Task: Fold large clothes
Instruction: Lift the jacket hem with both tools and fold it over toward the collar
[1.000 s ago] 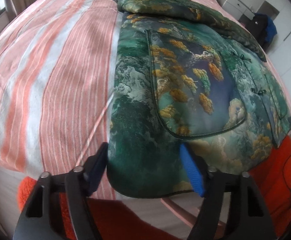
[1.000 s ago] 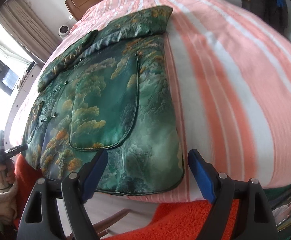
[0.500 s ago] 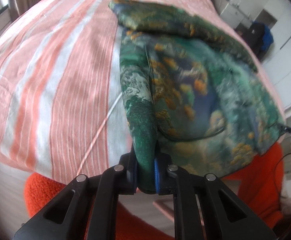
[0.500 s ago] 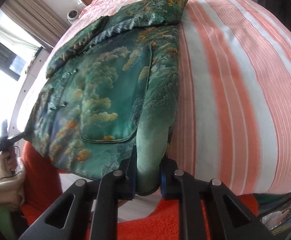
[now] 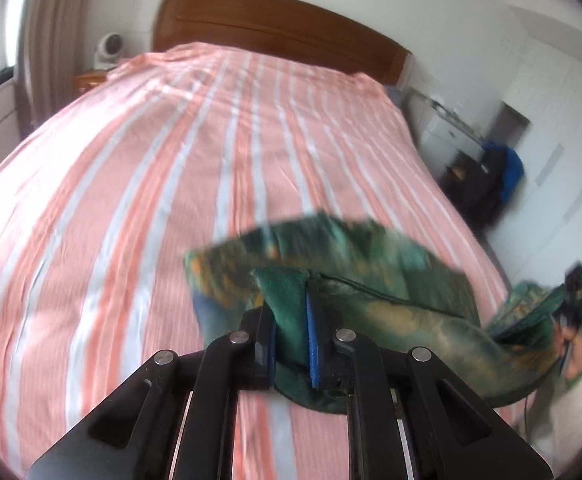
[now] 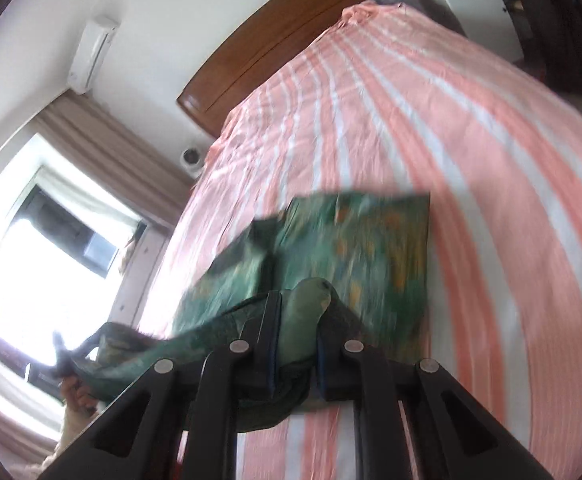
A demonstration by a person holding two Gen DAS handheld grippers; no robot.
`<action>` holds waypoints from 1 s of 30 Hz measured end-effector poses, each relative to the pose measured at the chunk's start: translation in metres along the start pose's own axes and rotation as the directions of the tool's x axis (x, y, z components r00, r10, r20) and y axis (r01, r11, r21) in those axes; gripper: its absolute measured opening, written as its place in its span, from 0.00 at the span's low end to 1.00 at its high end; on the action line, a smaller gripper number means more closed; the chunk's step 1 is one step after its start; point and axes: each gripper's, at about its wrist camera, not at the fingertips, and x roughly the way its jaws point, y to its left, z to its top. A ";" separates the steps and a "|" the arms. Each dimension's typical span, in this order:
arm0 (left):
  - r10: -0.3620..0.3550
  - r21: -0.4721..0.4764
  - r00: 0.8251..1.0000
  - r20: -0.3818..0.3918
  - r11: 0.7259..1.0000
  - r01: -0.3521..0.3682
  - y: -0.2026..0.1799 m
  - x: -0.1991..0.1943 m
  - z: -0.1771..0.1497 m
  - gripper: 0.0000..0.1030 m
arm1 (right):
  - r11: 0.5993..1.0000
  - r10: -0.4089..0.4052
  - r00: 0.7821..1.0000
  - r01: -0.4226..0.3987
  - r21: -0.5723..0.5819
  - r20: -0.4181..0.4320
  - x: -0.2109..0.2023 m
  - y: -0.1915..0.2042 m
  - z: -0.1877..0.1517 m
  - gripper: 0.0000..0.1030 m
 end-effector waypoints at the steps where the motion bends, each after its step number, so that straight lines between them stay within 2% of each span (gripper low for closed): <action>1: 0.036 -0.039 0.999 0.007 0.999 -0.036 0.000 0.023 0.019 0.18 | 0.999 -0.036 0.999 0.036 -0.005 0.020 0.018 -0.001 0.021 0.14; 2: 0.076 -0.057 0.997 -0.008 0.995 -0.077 -0.001 0.052 0.037 0.30 | 0.997 -0.077 0.996 0.077 -0.003 0.042 0.039 -0.004 0.041 0.14; 3: 0.098 -0.061 0.995 -0.034 0.993 -0.100 0.000 0.074 0.045 0.49 | 0.994 -0.112 0.992 0.111 0.020 0.057 0.059 -0.011 0.058 0.14; 4: 0.132 -0.075 0.990 -0.059 0.988 -0.136 0.005 0.096 0.051 0.61 | 0.992 -0.122 0.990 0.119 0.052 0.070 0.080 -0.019 0.069 0.19; 5: 0.161 -0.081 0.982 -0.101 0.982 -0.170 0.011 0.114 0.052 0.80 | 0.990 -0.123 0.989 0.117 0.085 0.077 0.102 -0.027 0.079 0.23; 6: 0.176 -0.075 0.975 -0.135 0.979 -0.188 0.015 0.123 0.049 0.80 | 0.984 -0.143 0.988 0.135 0.117 0.061 0.123 -0.036 0.084 0.46; 7: 0.184 -0.055 0.968 -0.168 0.979 -0.196 0.020 0.130 0.045 0.80 | 0.978 -0.163 0.985 0.155 0.140 0.050 0.134 -0.041 0.085 0.78; 8: 0.170 -0.031 0.969 -0.180 0.983 -0.178 0.025 0.129 0.039 0.80 | 0.973 -0.161 0.986 0.151 0.173 0.046 0.141 -0.047 0.084 0.87; 10: 0.159 0.028 0.974 -0.160 0.987 -0.157 0.031 0.120 0.028 0.85 | 0.978 -0.105 0.991 0.089 0.186 0.083 0.137 -0.053 0.078 0.88; 11: 0.173 0.046 0.975 -0.140 0.985 -0.168 0.036 0.114 0.022 0.93 | 0.982 -0.097 0.991 0.080 0.171 0.093 0.132 -0.053 0.076 0.88; 13: 0.192 0.065 0.972 -0.133 0.981 -0.185 0.046 0.115 0.012 0.95 | 0.987 -0.122 0.989 0.113 0.117 0.078 0.125 -0.049 0.075 0.88; 14: 0.205 0.072 0.966 -0.157 0.978 -0.196 0.050 0.123 0.008 0.95 | 0.988 -0.146 0.988 0.143 0.060 0.048 0.126 -0.044 0.074 0.88; 16: 0.245 0.078 0.943 -0.223 0.969 -0.234 0.054 0.146 -0.001 0.94 | 0.979 -0.197 0.980 0.194 -0.064 -0.036 0.139 -0.034 0.066 0.88; 17: 0.256 0.082 0.935 -0.243 0.966 -0.243 0.054 0.154 -0.006 0.89 | 0.967 -0.232 0.968 0.220 -0.126 -0.091 0.150 -0.028 0.059 0.88; 18: 0.262 0.088 0.929 -0.262 0.965 -0.247 0.052 0.162 -0.012 0.73 | 0.959 -0.256 0.960 0.236 -0.159 -0.118 0.158 -0.025 0.053 0.87; 19: 0.250 0.092 0.926 -0.283 0.968 -0.234 0.048 0.171 -0.017 0.61 | 0.946 -0.286 0.947 0.255 -0.203 -0.146 0.167 -0.022 0.047 0.81; 20: 0.234 0.092 0.923 -0.305 0.972 -0.215 0.045 0.178 -0.022 0.31 | 0.928 -0.329 0.931 0.289 -0.234 -0.157 0.178 -0.019 0.042 0.74; 21: 0.231 0.093 0.920 -0.316 0.973 -0.212 0.040 0.182 -0.027 0.16 | 0.914 -0.366 0.915 0.319 -0.252 -0.170 0.189 -0.020 0.036 0.56; 22: 0.258 0.106 0.917 -0.305 0.966 -0.237 0.035 0.182 -0.030 0.11 | 0.897 -0.406 0.898 0.356 -0.263 -0.170 0.195 -0.020 0.032 0.31; 23: 0.285 0.129 0.917 -0.278 0.957 -0.259 0.028 0.178 -0.032 0.08 | 0.875 -0.449 0.881 0.399 -0.274 -0.149 0.198 -0.018 0.029 0.19; 25: 0.318 0.180 0.923 -0.215 0.942 -0.283 0.015 0.164 -0.031 0.07 | 0.845 -0.488 0.868 0.442 -0.302 -0.096 0.193 -0.009 0.028 0.13; 26: 0.312 0.182 0.932 -0.184 0.943 -0.280 0.013 0.154 -0.027 0.07 | 0.819 -0.502 0.864 0.459 -0.343 -0.043 0.184 0.004 0.027 0.13; 28: 0.268 0.160 0.955 -0.123 0.956 -0.248 0.009 0.133 -0.012 0.06 | 0.787 -0.494 0.868 0.470 -0.399 0.048 0.161 0.029 0.029 0.12; 30: 0.243 0.155 0.968 -0.064 0.961 -0.230 0.003 0.119 0.005 0.06 | 0.771 -0.453 0.880 0.467 -0.432 0.143 0.139 0.055 0.036 0.11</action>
